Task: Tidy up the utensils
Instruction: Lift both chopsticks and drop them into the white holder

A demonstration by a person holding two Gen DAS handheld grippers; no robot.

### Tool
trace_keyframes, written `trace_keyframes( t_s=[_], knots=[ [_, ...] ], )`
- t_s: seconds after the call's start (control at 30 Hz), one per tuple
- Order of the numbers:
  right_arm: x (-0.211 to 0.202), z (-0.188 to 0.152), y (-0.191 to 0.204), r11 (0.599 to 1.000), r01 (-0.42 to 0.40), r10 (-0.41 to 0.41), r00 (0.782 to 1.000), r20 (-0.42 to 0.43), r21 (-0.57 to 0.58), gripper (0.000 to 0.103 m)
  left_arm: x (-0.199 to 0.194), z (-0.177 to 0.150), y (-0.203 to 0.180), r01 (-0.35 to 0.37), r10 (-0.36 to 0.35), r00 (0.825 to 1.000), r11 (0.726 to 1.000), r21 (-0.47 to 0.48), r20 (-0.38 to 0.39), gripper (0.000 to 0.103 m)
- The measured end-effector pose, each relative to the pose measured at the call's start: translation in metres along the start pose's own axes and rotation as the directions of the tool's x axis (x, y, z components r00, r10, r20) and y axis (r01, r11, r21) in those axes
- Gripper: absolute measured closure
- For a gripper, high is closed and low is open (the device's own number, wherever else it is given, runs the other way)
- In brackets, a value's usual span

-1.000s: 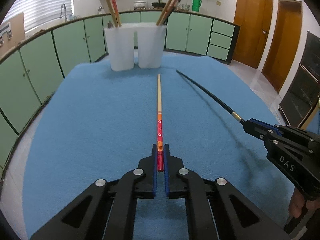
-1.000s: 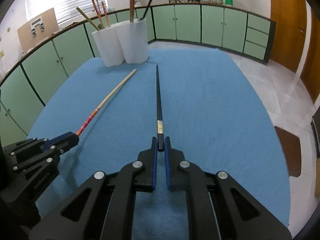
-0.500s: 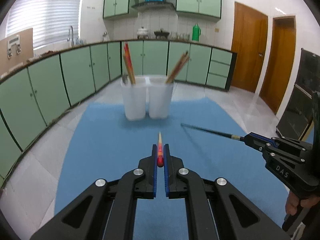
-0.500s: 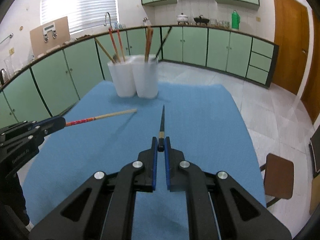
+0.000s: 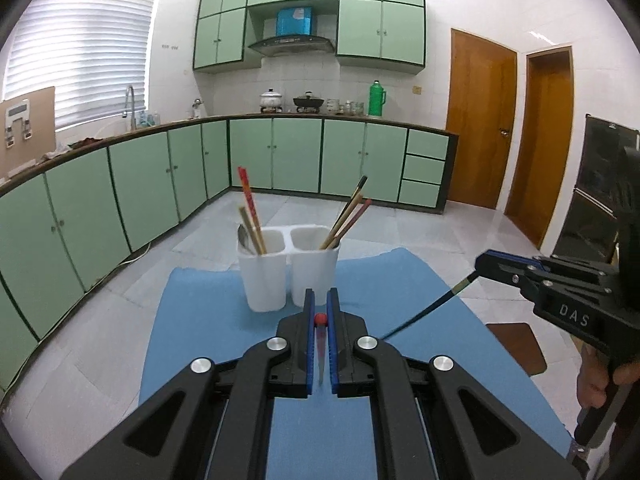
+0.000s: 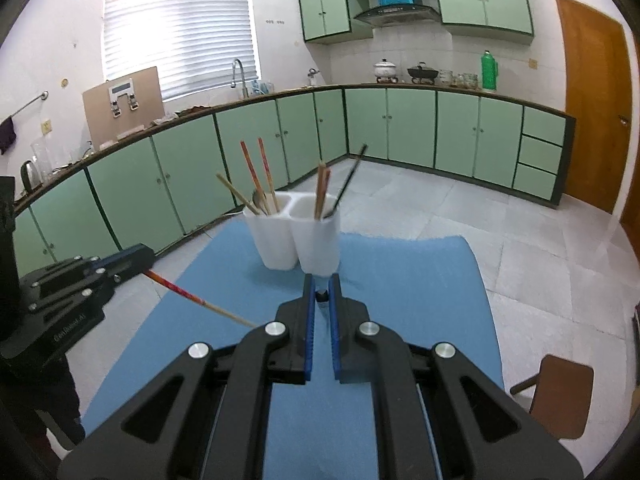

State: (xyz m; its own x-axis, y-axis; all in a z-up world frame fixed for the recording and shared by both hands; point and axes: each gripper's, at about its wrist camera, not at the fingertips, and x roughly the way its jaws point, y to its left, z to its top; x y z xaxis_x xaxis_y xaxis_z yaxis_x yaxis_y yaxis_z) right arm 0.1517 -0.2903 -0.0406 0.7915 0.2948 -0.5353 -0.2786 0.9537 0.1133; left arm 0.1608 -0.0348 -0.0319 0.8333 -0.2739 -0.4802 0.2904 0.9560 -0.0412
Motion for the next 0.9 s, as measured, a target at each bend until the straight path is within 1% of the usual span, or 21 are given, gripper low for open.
trace_keyframes(
  t_s=[0.1, 0.2, 0.33, 0.5, 0.6, 0.7, 0.9],
  knots=[
    [0.005, 0.020, 0.003, 1.000, -0.022, 0.022, 1.000, -0.010, -0.019, 0.097, 0.007, 0.011, 0.003, 0.015, -0.015, 1.000, 1.000, 0.004, 0.001, 0.097],
    [0.009, 0.034, 0.007, 0.998, -0.042, 0.042, 0.999, -0.017, -0.035, 0.097, 0.012, 0.016, 0.004, 0.033, -0.033, 0.999, 0.999, -0.003, -0.002, 0.098],
    [0.011, 0.050, 0.011, 0.996, -0.071, 0.070, 0.997, -0.021, -0.054, 0.097, 0.010, 0.023, 0.009, 0.038, -0.038, 0.999, 0.999, 0.005, 0.008, 0.098],
    [0.008, 0.071, 0.013, 0.993, -0.088, 0.088, 0.996, -0.003, -0.077, 0.097, 0.001, 0.039, 0.012, 0.043, -0.044, 0.998, 0.999, 0.021, 0.049, 0.098],
    [0.005, 0.092, 0.012, 0.991, -0.113, 0.115, 0.993, 0.030, -0.068, 0.097, -0.005, 0.056, 0.012, 0.037, -0.039, 0.996, 0.999, 0.032, 0.083, 0.098],
    [0.005, 0.116, 0.015, 0.989, -0.130, 0.135, 0.988, 0.071, -0.070, 0.097, -0.012, 0.078, 0.015, 0.020, -0.025, 0.991, 0.999, 0.043, 0.133, 0.098],
    [0.012, 0.168, 0.021, 0.990, -0.114, 0.126, 0.980, 0.155, -0.086, 0.097, -0.010, 0.124, 0.021, -0.009, -0.001, 0.975, 0.999, 0.047, 0.223, 0.098]
  ],
)
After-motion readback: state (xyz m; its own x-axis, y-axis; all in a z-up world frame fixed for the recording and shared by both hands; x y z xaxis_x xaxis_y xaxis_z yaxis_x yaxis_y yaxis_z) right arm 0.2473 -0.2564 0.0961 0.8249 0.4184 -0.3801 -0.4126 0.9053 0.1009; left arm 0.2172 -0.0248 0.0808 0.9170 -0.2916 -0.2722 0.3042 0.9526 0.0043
